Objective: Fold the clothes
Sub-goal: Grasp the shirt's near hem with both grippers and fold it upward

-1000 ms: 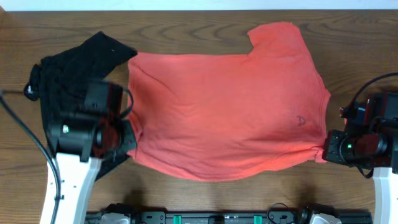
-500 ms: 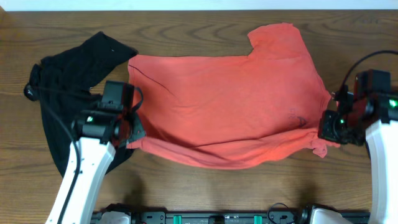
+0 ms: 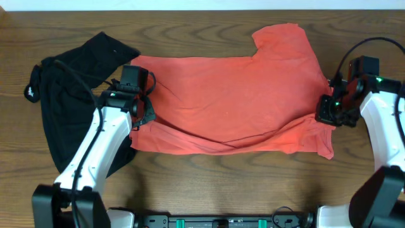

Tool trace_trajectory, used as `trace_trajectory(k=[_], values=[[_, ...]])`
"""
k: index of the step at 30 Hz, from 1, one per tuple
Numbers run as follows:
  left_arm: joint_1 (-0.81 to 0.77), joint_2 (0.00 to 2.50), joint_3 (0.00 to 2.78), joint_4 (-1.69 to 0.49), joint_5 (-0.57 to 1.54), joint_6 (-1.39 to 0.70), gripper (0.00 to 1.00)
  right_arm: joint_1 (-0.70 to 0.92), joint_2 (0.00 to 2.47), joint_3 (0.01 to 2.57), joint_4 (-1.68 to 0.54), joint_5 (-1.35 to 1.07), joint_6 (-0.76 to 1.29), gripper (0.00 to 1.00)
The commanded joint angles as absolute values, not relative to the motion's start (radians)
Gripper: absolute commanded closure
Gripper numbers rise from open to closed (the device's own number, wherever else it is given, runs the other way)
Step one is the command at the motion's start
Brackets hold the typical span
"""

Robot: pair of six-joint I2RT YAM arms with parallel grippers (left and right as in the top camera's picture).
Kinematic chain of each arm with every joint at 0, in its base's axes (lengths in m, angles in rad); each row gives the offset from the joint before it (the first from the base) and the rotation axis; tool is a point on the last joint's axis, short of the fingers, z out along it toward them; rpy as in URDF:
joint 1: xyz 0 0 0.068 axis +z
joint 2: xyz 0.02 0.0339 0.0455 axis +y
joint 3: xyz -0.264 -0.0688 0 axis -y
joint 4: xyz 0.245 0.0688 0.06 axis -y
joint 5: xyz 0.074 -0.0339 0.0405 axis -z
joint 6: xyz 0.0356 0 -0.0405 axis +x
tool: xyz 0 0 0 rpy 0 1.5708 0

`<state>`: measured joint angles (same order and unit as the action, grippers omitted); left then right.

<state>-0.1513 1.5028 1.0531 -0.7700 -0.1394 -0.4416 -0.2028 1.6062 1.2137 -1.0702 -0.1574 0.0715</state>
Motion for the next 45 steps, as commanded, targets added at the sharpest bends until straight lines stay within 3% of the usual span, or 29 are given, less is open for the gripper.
trace_trajectory(k=[1, 12, 45], values=[[-0.147, 1.526, 1.051, -0.732, -0.206, -0.439, 0.94, -0.221, 1.636, 1.213, -1.029, -0.169, 0.066, 0.99], [-0.089, 1.532, 1.051, -0.643, -0.229, -0.439, 0.94, -0.322, 1.668, 1.213, -1.008, -0.241, 0.012, 0.99], [-0.083, 1.586, 1.051, -0.512, -0.226, -0.439, 0.94, -0.315, 1.767, 1.213, -0.833, -0.274, 0.005, 0.98]])
